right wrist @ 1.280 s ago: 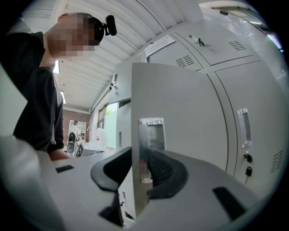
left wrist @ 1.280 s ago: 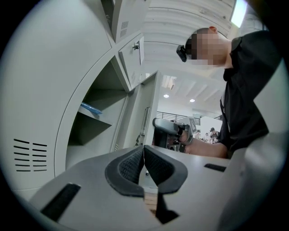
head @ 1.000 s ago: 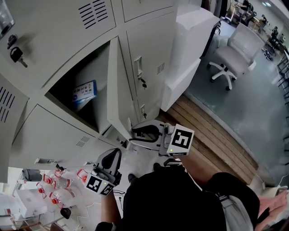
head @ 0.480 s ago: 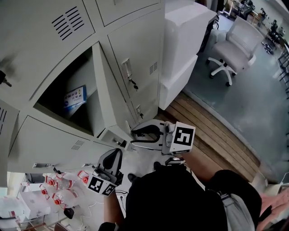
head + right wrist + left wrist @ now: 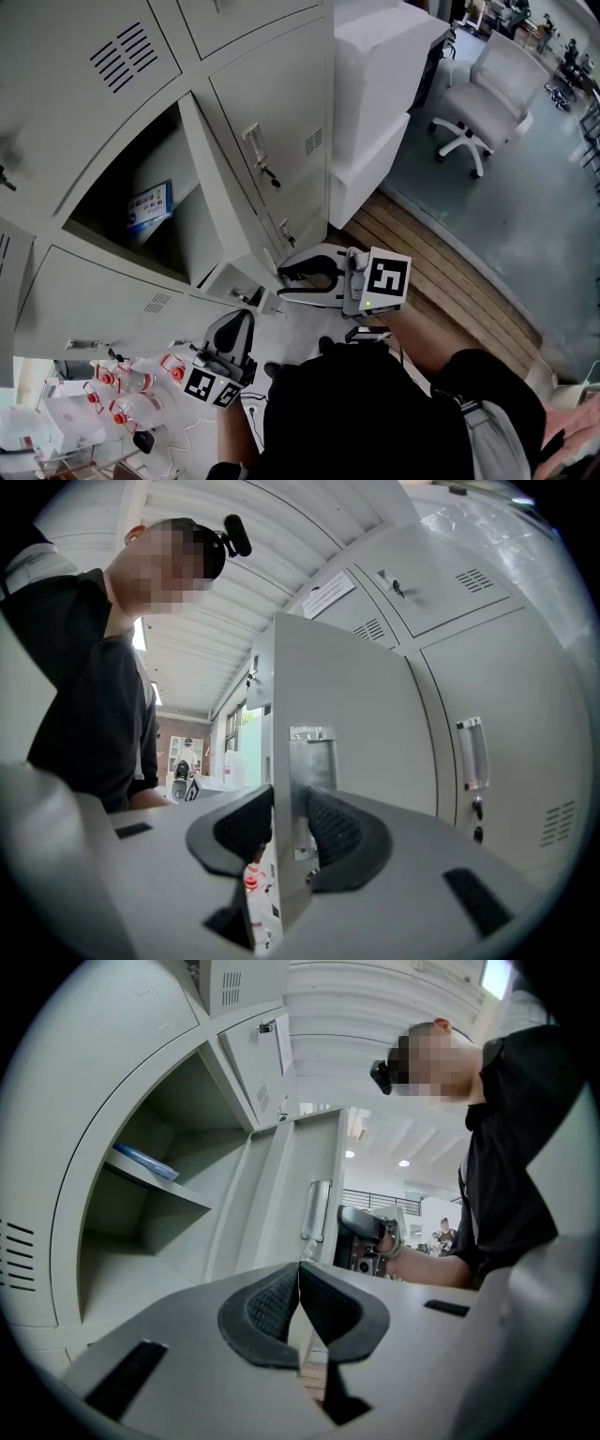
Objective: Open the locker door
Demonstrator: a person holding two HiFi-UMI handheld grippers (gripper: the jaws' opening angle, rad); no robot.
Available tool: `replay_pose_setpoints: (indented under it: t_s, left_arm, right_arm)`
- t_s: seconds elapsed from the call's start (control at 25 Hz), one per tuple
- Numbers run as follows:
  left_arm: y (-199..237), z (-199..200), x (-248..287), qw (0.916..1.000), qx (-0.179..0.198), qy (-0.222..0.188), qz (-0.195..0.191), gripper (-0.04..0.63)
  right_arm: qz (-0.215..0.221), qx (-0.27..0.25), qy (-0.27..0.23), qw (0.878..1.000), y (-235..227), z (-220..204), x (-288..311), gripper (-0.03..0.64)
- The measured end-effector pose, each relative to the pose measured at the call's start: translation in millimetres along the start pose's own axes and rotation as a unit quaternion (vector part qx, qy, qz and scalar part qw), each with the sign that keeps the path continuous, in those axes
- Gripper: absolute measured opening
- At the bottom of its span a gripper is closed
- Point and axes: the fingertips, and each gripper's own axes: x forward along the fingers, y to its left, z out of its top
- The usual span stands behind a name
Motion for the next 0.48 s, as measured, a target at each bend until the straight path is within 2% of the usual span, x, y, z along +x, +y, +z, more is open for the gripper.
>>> replay_pose_setpoints:
  t_s: [0.48]
  left_arm:
    - [-4, 1, 8, 1.0, 0.004, 0.007, -0.005, 0.017]
  right_arm:
    - [-0.019, -0.005, 0.012, 1.0, -7, -2, -15, 0.137]
